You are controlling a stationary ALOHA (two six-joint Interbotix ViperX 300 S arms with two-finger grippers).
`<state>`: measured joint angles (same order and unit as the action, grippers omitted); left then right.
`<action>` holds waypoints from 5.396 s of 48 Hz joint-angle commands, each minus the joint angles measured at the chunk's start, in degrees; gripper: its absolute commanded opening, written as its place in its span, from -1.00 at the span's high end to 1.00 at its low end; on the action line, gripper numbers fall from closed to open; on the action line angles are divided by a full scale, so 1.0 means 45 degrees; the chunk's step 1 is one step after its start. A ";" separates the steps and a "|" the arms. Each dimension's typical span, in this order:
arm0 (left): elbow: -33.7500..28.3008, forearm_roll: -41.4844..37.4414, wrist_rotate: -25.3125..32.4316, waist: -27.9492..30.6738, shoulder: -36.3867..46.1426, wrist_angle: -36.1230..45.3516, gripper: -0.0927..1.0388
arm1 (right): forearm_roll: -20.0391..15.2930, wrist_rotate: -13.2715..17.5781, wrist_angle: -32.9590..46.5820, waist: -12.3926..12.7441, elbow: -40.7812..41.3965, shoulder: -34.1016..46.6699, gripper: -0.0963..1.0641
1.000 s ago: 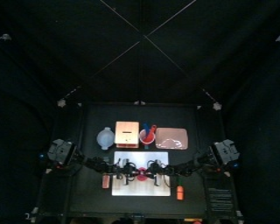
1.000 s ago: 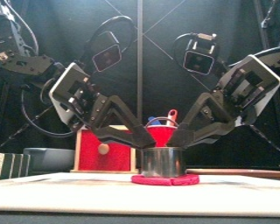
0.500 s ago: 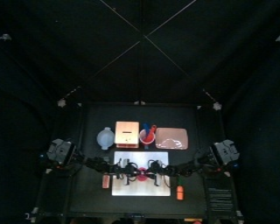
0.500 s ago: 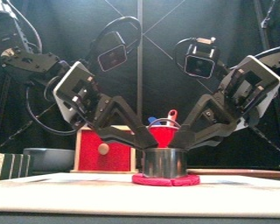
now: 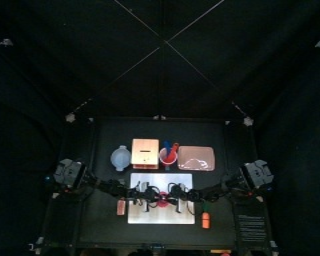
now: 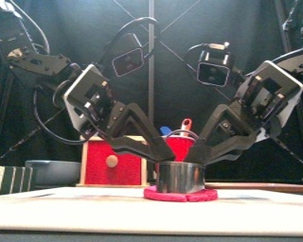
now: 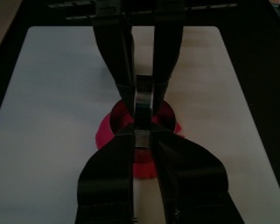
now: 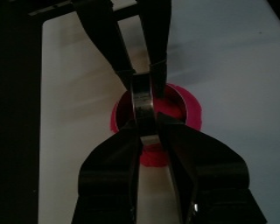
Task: Get the cutter from the drawer then cut the dough then place the extra dough in the bowl
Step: Cut the dough
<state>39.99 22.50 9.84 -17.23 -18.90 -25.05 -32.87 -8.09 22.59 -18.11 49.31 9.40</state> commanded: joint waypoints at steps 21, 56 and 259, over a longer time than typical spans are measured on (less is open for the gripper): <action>0.0078 0.1387 -0.0098 -0.1406 -0.0879 0.1348 0.00 | 0.0430 0.0000 -0.0527 -0.0039 -0.0234 0.0195 -0.22; 0.0254 0.1855 -0.0098 -0.1504 -0.0781 0.2852 0.15 | 0.1016 0.0000 -0.0938 0.0098 -0.0137 -0.0625 -0.22; 0.0723 -0.0215 0.0020 0.0156 0.2031 -0.1680 -0.45 | 0.2363 0.0059 -0.2305 0.0957 -0.0684 -0.1348 -0.49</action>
<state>43.59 21.71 9.93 -16.26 -11.87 -31.99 -22.15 -7.73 12.13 -13.97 46.58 5.36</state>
